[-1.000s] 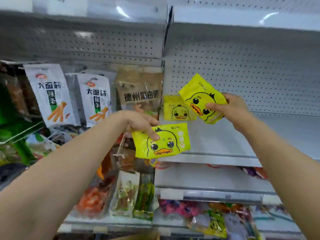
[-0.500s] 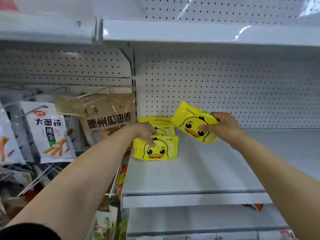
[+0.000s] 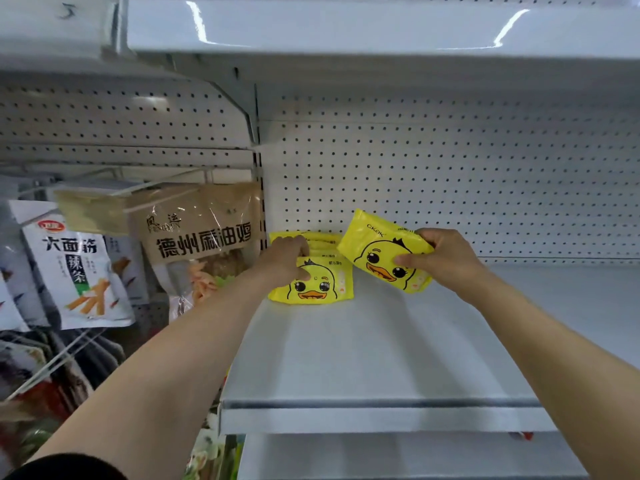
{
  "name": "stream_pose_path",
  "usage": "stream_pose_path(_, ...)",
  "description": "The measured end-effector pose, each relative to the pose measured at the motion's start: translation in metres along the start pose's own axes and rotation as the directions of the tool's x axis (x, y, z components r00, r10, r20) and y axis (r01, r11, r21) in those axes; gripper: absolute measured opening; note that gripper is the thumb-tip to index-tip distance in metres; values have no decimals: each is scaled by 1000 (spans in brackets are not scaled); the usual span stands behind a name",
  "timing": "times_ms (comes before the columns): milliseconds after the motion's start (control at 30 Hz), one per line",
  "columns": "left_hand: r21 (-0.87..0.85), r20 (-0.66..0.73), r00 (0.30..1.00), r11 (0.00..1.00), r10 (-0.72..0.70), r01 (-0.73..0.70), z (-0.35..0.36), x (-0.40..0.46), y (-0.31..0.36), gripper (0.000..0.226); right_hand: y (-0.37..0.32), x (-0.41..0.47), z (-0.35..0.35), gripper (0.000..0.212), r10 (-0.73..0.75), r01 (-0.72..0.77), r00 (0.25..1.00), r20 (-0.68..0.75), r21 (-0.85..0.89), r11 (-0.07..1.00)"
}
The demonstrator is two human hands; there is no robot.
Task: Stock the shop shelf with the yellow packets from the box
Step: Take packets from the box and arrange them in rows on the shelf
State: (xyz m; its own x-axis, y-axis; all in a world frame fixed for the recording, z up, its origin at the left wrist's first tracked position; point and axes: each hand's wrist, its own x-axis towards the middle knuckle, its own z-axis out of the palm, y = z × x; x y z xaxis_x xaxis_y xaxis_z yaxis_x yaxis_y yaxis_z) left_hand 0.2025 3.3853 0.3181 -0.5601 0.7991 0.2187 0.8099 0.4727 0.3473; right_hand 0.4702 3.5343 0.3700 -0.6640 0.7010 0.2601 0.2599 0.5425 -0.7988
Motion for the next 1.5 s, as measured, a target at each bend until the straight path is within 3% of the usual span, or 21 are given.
stream_pose_path(167,86,-171,983,995,74,-60,4,-16,2,55,-2,6,-3,22,-20,24,997,72,-57,998)
stream_pose_path(267,-202,-316,948,973,44,-113,-15,-27,16,47,-11,14,2,22,-20,59,979,203,-186,981)
stream_pose_path(367,-355,-208,969,912,135,-203,-43,-40,40,44,-19,23,22,28,-21,123,944,328,-293,948)
stream_pose_path(433,-205,-23,980,959,198,-198,-49,-49,48,51,-20,29,43,35,-39,156,925,378,-283,946)
stream_pose_path(500,-20,87,984,988,154,-152,-42,-50,39,58,-19,33,66,39,-39,143,912,407,-228,963)
stream_pose_path(667,10,119,993,1000,-24,23,-25,-50,4,48,-8,44,113,52,-59,159,896,440,-195,968)
stream_pose_path(833,108,166,983,992,-79,62,-15,-47,10,80,1,51,130,61,-81,218,925,371,-342,914)
stream_pose_path(933,132,144,983,986,-116,97,-10,-44,11,79,2,53,130,59,-120,280,911,395,-378,882)
stream_pose_path(1100,214,107,983,969,-149,124,-13,-41,12,78,-2,50,129,83,-186,416,859,477,-439,797)
stream_pose_path(1300,368,-26,990,919,-139,139,-10,-53,22,80,-12,26,134,80,-288,443,896,338,-628,640)
stream_pose_path(1500,313,-84,985,934,-150,169,-6,-86,33,80,-28,-10,139,68,-284,365,928,243,-749,553)
